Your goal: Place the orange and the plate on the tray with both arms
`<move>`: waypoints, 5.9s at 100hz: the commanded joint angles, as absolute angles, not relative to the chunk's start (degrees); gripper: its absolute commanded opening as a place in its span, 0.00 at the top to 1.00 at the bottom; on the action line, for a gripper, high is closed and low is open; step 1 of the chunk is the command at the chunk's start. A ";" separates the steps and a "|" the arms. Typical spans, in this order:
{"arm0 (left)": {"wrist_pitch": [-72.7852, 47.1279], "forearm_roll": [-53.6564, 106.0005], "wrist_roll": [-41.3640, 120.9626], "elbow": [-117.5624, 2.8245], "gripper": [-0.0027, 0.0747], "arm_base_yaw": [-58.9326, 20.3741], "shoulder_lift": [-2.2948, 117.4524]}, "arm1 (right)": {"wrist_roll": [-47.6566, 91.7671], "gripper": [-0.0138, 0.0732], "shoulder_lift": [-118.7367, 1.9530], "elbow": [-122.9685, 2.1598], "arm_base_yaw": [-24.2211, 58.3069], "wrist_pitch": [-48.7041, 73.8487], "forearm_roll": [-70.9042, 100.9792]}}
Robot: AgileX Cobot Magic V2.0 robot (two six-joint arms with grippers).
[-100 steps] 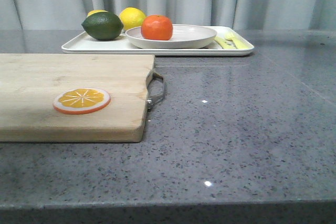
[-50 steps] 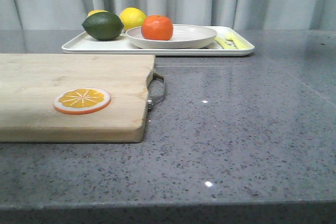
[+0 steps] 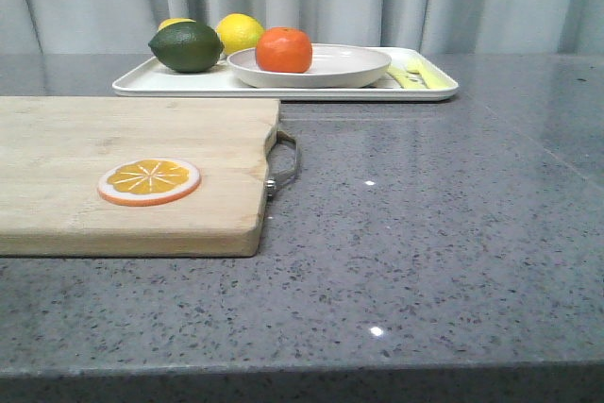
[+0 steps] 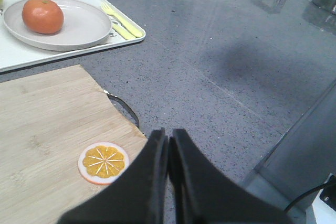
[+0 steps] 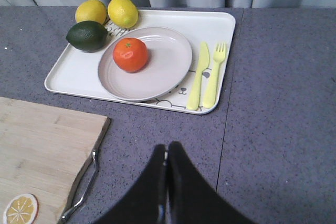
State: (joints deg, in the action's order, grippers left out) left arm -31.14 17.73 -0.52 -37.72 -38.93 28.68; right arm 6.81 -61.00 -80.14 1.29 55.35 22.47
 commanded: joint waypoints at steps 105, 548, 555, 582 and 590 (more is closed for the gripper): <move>-26.78 17.90 -2.05 -30.62 0.99 -38.92 22.58 | 8.56 0.91 -16.70 -32.64 1.24 36.53 23.17; -1.68 2.65 -1.16 1.35 0.99 -2.93 -2.00 | -13.55 0.91 1.78 1.66 -0.02 0.84 -6.86; -1.68 2.65 -1.16 1.35 0.99 -2.93 -2.00 | -13.55 0.91 1.78 1.66 -0.02 0.84 -6.86; -1.68 2.65 -1.16 1.35 0.99 -2.93 -2.00 | -13.55 0.91 1.78 1.66 -0.02 0.84 -6.86; -1.68 2.65 -1.16 1.35 0.99 -2.93 -2.00 | -13.55 0.91 1.78 1.66 -0.02 0.84 -6.86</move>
